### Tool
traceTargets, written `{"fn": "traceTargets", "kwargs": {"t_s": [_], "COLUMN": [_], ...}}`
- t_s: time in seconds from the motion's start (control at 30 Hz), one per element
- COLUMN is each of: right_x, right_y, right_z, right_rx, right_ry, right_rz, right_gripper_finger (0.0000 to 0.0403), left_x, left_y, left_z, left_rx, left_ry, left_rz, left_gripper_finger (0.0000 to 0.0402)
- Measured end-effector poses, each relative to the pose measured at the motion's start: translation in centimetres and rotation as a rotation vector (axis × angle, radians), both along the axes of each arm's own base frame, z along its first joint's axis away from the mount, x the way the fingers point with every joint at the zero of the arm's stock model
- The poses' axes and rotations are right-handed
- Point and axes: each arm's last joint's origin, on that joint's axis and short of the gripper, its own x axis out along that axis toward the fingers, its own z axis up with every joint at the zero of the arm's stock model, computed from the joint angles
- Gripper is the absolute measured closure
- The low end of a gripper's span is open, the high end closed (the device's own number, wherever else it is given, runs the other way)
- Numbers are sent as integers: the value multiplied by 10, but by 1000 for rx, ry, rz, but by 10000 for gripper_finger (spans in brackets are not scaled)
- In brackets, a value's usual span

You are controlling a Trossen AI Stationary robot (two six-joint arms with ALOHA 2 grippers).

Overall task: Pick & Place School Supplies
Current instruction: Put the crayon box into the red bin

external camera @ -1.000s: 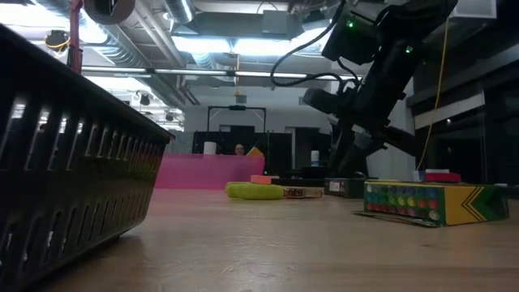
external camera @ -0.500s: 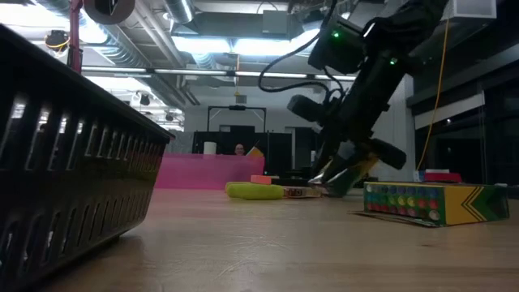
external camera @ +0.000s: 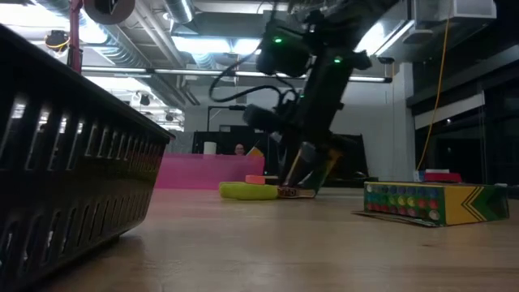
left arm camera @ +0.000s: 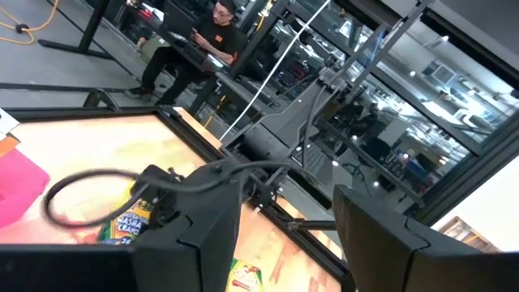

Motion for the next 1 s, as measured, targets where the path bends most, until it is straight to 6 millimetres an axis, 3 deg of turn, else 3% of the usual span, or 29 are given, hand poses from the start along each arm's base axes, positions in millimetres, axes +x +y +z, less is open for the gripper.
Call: {"fn": "traceTargets", "kwargs": {"t_s": [0.2, 0.53, 1.0], "right_x": [14, 12, 7], "right_y": [6, 16, 5], "right_z": [-1, -10, -14], "right_rx": [-66, -111, -156], "right_ry": [96, 145, 201], "right_rz": [47, 53, 91], "right_gripper_finger": [319, 319, 319], "left_x": [-2, -5, -6], "left_y": [-4, -7, -9], "left_z": [0, 0, 1], "left_rx": [6, 14, 8], "left_ry": [2, 5, -2], "left_rz": [-10, -12, -23], "left_gripper_finger": [208, 208, 208]}}
